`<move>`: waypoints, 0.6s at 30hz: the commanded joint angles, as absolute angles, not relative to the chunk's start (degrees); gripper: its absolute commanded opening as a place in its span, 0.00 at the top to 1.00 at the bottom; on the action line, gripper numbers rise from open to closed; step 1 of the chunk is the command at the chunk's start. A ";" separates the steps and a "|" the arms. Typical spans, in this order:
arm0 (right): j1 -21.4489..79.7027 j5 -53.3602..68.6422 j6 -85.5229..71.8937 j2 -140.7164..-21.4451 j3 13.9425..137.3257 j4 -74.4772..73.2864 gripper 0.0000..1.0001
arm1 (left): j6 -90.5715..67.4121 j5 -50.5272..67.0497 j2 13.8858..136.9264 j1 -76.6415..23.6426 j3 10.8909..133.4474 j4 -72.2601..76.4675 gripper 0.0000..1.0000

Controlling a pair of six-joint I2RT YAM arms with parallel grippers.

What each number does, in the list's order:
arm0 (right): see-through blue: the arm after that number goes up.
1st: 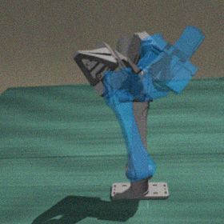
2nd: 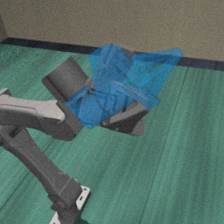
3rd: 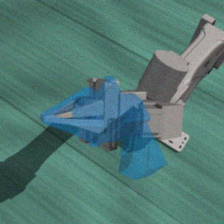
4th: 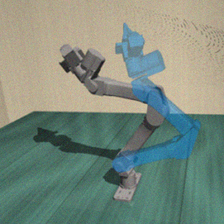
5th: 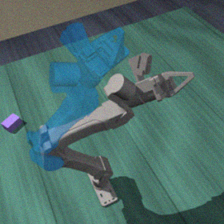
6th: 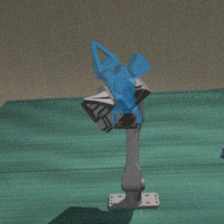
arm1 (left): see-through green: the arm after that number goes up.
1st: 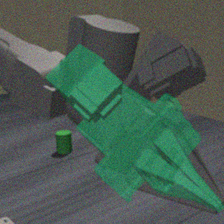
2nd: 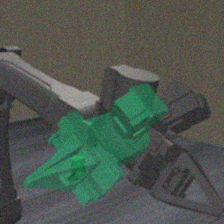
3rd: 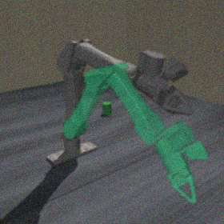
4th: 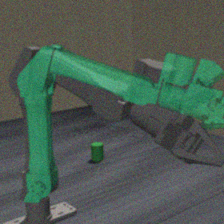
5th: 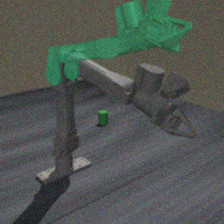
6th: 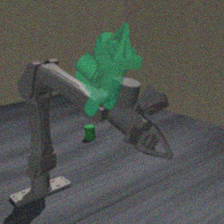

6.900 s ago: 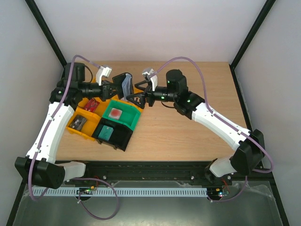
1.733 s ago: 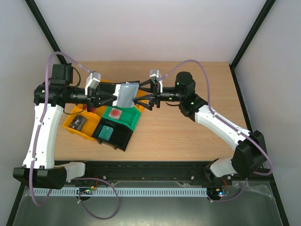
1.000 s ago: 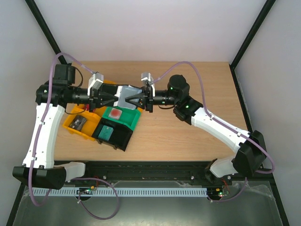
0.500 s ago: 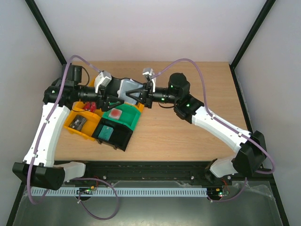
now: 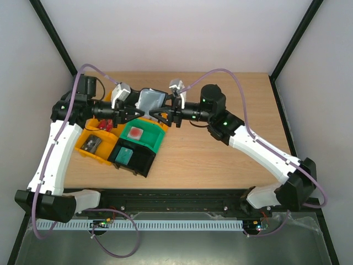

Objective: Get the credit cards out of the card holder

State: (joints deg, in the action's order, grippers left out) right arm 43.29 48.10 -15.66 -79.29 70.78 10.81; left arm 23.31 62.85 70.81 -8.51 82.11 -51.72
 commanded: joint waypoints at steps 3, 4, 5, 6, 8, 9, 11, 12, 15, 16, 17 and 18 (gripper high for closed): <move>39.56 46.84 -10.16 -71.60 67.92 8.11 0.38 | 29.87 70.03 69.79 -6.08 84.38 -56.34 0.98; 39.21 46.66 -9.64 -71.21 67.27 8.06 0.36 | 31.87 70.96 69.79 -6.07 84.84 -58.12 0.98; 39.12 46.06 -8.93 -71.12 67.09 7.37 0.35 | 33.60 71.74 69.79 -6.06 85.11 -59.43 0.98; 39.05 45.56 -8.30 -71.22 67.32 6.59 0.35 | 34.61 72.37 69.71 -6.06 85.24 -60.47 0.98; 39.02 45.52 -7.88 -72.05 68.40 5.33 0.34 | 34.97 72.71 69.54 -6.06 85.18 -60.81 0.98; 39.02 46.33 -8.08 -72.66 69.12 5.13 0.34 | 34.91 72.66 69.52 -6.06 85.25 -60.86 0.98; 38.98 48.90 -9.32 -73.76 69.89 6.30 0.34 | 34.89 72.71 69.52 -6.06 85.26 -60.89 0.98; 39.06 50.28 -10.12 -74.29 70.09 7.34 0.34 | 34.85 72.70 69.48 -6.06 85.30 -60.81 0.98; 39.42 52.31 -12.15 -75.78 70.76 9.21 0.32 | 34.63 72.69 69.48 -6.06 85.26 -60.65 0.98; 39.64 51.91 -12.28 -76.10 70.93 9.41 0.33 | 34.63 72.83 69.44 -6.06 85.27 -60.65 0.98; 39.82 51.38 -12.38 -76.25 70.99 9.47 0.34 | 34.77 72.92 69.41 -6.06 85.20 -60.83 0.98; 40.00 50.88 -12.46 -76.44 71.09 9.40 0.35 | 35.15 73.04 69.35 -6.06 85.23 -61.12 0.98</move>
